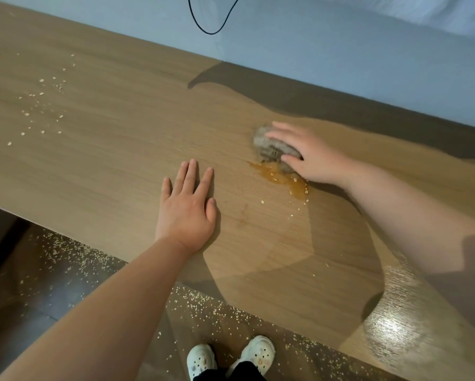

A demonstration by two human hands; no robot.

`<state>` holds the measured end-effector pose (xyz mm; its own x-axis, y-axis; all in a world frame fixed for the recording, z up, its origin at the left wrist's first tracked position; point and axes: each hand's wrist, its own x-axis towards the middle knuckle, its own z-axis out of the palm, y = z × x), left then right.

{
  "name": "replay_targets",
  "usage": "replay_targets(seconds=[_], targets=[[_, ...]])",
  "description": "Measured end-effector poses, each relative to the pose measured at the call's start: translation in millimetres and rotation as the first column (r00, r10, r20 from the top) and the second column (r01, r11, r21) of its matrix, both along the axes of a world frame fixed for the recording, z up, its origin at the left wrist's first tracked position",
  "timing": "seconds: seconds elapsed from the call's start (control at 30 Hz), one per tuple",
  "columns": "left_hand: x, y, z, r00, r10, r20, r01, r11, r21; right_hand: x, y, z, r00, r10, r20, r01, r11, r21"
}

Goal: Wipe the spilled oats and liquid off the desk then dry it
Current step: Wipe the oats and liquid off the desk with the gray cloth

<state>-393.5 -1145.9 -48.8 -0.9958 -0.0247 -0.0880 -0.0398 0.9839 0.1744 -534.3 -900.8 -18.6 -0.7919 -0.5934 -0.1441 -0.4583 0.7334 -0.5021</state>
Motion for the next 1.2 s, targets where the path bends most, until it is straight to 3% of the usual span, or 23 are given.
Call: replay_targets(seconds=[0.07,0.13,0.27,0.33,0.43,0.53,0.6,0.67,0.77,0.83,0.97,1.13,1.2], targets=[[0,-1,0,1.0,0.003,-0.004,-0.003,1.0,0.005,-1,-4,1,0.991,-0.135,-0.012,0.135,0.99,-0.044],[0,-1,-1,1.0,0.006,-0.007,-0.006,1.0,0.009,17,-17,0,0.986,-0.164,-0.034,0.163,0.986,-0.044],[0,-2,-1,1.0,0.006,-0.001,-0.006,1.0,0.009,56,-26,-1,0.984,0.157,-0.081,-0.158,0.988,-0.004],[-1,-2,-1,1.0,0.012,-0.005,-0.012,1.0,0.018,37,-21,1,0.978,0.176,-0.115,-0.173,0.984,0.038],[0,-2,-2,1.0,0.019,-0.012,-0.018,0.999,0.029,-14,-2,-2,0.988,-0.057,-0.145,0.062,0.998,0.03],[0,-2,-3,0.999,0.019,-0.027,-0.018,0.999,0.034,-40,33,-4,0.914,-0.384,-0.132,0.389,0.921,0.014],[0,-3,-4,0.999,0.02,-0.032,-0.018,0.999,0.041,-23,37,-7,0.881,-0.452,-0.142,0.456,0.89,-0.009],[0,-3,-4,0.999,0.024,-0.031,-0.022,0.999,0.044,12,26,-12,0.922,-0.343,-0.18,0.34,0.939,-0.051],[0,-3,-4,0.999,0.022,-0.034,-0.021,0.999,0.039,51,27,-16,0.975,-0.112,-0.19,0.118,0.993,0.018],[-1,-3,-4,0.999,0.022,-0.034,-0.021,0.999,0.034,44,44,-13,0.972,-0.159,-0.174,0.163,0.987,0.009],[-1,-3,-5,0.999,0.023,-0.049,-0.02,0.999,0.044,32,53,-9,0.843,-0.527,-0.105,0.523,0.85,-0.064],[-1,-3,-4,0.999,0.027,-0.045,-0.024,0.998,0.052,63,33,-8,0.961,-0.213,-0.179,0.226,0.973,0.056],[-1,-3,-3,0.999,0.031,-0.038,-0.029,0.998,0.051,50,54,-7,0.922,-0.316,-0.221,0.339,0.938,0.07]])
